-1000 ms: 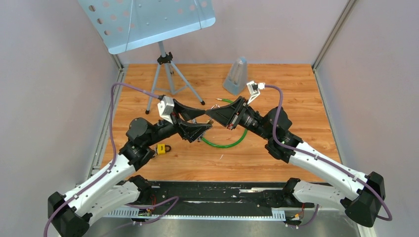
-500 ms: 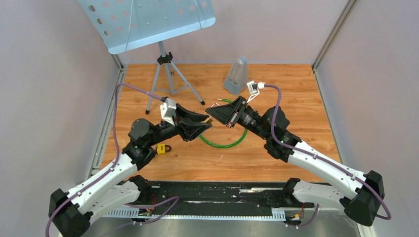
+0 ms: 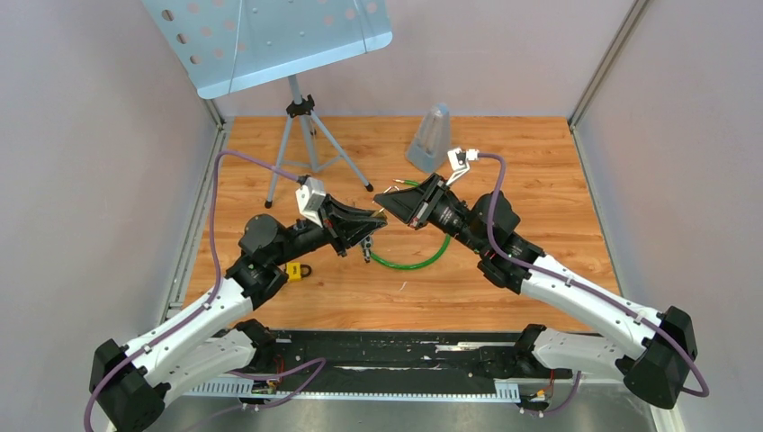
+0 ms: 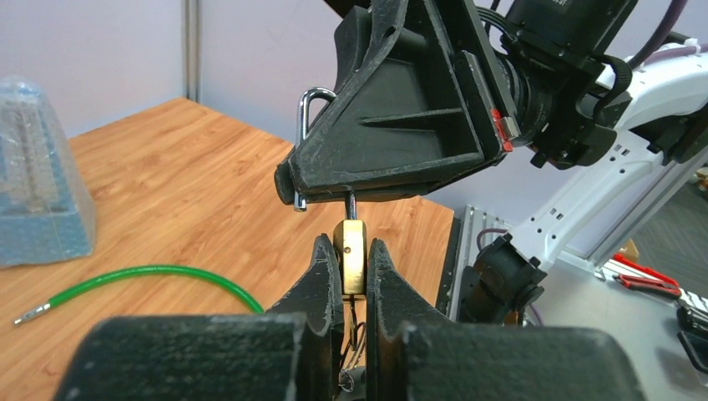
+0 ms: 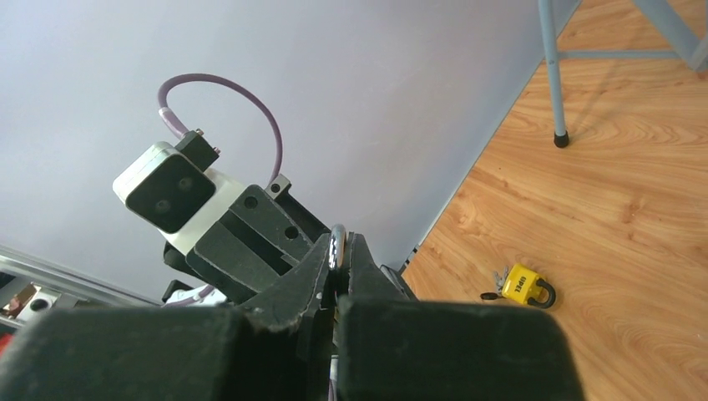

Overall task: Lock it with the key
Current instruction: Lock the lock.

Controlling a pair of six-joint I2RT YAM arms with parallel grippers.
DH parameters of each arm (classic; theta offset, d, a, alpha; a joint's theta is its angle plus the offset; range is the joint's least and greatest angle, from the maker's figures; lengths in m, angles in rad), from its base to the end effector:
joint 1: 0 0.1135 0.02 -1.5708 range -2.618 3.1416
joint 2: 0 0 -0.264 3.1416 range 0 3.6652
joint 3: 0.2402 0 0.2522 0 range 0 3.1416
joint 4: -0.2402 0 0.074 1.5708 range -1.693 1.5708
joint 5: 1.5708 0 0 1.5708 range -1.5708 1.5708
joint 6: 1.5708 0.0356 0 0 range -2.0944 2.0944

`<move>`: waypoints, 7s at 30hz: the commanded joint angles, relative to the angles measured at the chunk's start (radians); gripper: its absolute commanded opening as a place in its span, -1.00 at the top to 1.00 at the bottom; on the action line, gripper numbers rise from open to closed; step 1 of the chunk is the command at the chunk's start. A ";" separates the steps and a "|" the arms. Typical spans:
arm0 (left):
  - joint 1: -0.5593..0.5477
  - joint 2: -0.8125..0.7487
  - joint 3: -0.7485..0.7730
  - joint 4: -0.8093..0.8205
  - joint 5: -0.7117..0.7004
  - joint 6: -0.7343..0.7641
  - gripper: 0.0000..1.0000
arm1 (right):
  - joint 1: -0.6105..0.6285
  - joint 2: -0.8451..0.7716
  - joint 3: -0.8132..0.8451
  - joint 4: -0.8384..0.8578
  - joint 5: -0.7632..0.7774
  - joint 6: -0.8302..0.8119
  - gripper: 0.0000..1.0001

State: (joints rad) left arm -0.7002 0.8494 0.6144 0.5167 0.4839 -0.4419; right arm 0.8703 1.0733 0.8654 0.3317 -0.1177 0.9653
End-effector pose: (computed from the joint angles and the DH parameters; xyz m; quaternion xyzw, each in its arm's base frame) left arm 0.1417 -0.1410 0.3424 0.2651 0.5538 -0.5406 0.5751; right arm 0.1609 0.1973 0.3671 -0.0126 0.6622 0.6179 0.4237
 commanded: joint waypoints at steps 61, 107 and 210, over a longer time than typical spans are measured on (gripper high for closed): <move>0.004 0.024 0.294 -0.493 0.559 0.190 1.00 | -0.008 -0.199 0.063 -0.286 -0.494 -0.725 1.00; 0.004 -0.057 0.046 -0.013 0.088 -0.128 1.00 | 0.187 -0.201 -0.025 -0.086 -0.013 -0.511 -0.57; 0.004 -0.151 0.011 -0.260 0.221 -0.069 1.00 | 0.165 -0.190 -0.197 0.553 0.179 -0.560 1.00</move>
State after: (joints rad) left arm -0.7044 0.7185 0.6312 0.2382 0.6025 -0.4839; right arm 1.0466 0.9733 0.6830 0.6708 0.0162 0.4801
